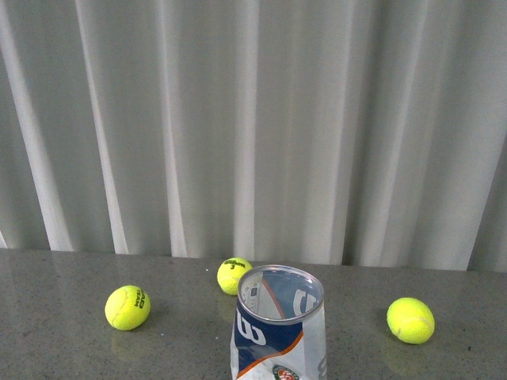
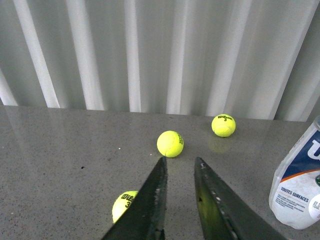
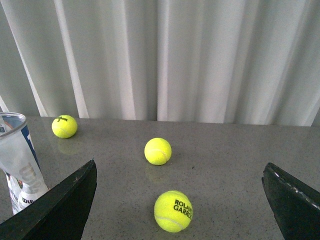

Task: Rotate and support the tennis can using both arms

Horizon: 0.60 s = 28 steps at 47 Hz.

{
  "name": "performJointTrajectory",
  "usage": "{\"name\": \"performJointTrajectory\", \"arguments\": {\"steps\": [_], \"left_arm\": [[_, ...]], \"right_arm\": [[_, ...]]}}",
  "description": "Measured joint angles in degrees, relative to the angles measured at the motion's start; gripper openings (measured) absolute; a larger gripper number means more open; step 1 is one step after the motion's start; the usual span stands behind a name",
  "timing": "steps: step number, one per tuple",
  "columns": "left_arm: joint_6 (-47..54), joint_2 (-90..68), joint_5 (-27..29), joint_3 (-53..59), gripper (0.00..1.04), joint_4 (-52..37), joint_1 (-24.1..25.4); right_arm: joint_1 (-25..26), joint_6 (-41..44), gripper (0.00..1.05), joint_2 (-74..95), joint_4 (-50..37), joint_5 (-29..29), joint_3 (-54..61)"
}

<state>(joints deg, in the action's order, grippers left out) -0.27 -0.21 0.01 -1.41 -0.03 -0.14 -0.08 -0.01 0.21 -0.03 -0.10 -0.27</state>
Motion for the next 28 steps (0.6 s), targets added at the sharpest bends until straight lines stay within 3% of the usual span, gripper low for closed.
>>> {"name": "performJointTrajectory", "arguments": {"steps": [22,28], "left_arm": [[0.02,0.00,0.00,0.00,0.99,0.00,0.00],[0.04,0.00,0.00,0.00,0.98,0.00,0.00]], "right_arm": [[0.00,0.00,0.98,0.00,0.00,0.00,0.00],[0.00,0.00,0.98,0.00,0.00,0.00,0.00]]}}
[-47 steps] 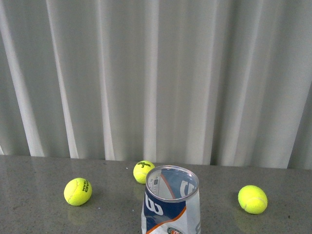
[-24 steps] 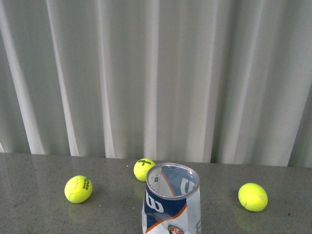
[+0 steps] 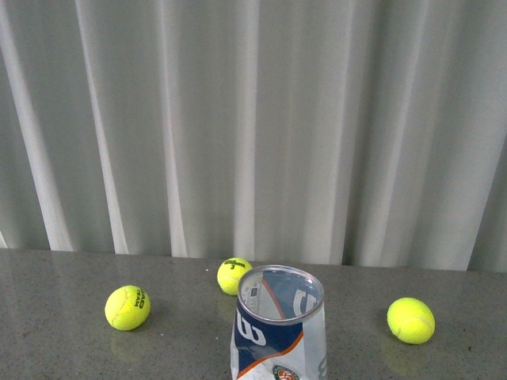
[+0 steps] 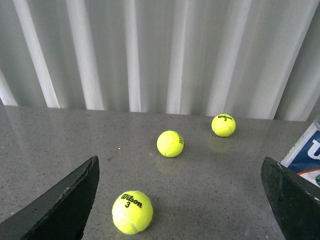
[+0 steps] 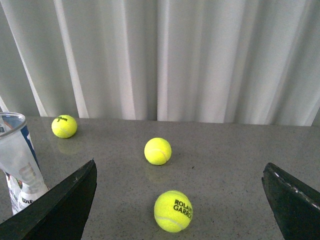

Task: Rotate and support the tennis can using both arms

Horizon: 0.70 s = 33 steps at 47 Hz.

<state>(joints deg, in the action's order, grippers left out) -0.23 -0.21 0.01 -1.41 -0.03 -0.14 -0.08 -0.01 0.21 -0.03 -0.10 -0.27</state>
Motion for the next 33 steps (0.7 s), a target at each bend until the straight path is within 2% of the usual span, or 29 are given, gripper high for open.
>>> {"name": "performJointTrajectory", "arguments": {"steps": [33], "left_arm": [[0.00,0.00,0.00,0.00,0.98,0.00,0.00]], "right_arm": [[0.00,0.00,0.98,0.00,0.00,0.02,0.00]]}}
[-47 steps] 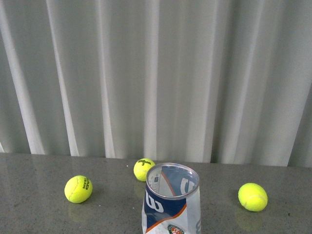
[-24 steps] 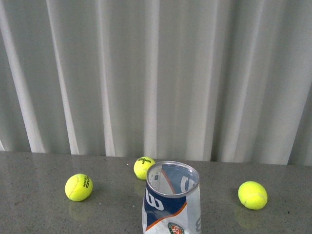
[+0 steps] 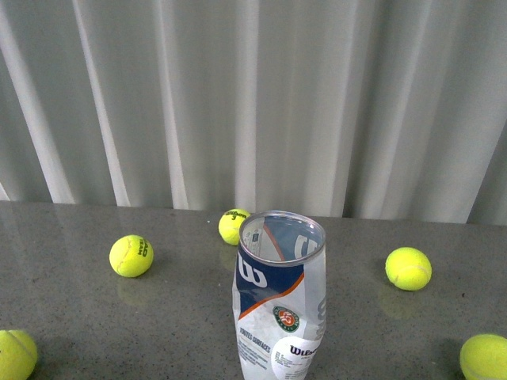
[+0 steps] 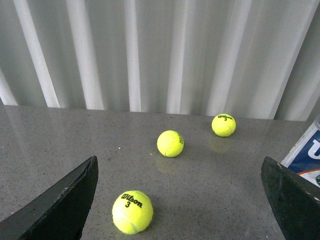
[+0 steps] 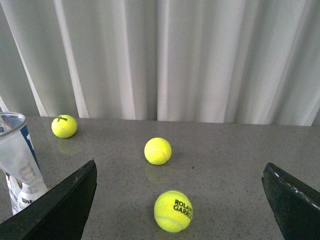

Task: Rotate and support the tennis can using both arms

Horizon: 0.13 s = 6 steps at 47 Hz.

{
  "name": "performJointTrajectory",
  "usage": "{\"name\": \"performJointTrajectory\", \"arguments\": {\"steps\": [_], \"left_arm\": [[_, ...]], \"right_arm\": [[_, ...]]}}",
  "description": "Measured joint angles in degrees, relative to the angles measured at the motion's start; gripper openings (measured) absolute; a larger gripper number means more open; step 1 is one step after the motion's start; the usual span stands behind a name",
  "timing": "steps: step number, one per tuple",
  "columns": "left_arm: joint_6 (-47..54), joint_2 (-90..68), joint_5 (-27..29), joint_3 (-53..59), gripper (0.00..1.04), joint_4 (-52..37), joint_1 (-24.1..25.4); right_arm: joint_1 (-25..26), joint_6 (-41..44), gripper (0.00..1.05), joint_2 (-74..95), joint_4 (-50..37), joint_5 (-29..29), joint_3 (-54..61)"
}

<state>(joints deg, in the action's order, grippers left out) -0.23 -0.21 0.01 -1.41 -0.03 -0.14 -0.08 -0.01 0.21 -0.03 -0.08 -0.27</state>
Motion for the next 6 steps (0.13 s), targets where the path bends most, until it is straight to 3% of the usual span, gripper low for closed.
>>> {"name": "performJointTrajectory", "arguments": {"steps": [6], "left_arm": [[0.00,0.00,0.00,0.00,0.98,0.00,0.00]], "right_arm": [[0.00,0.00,0.98,0.00,0.00,-0.02,0.00]]}}
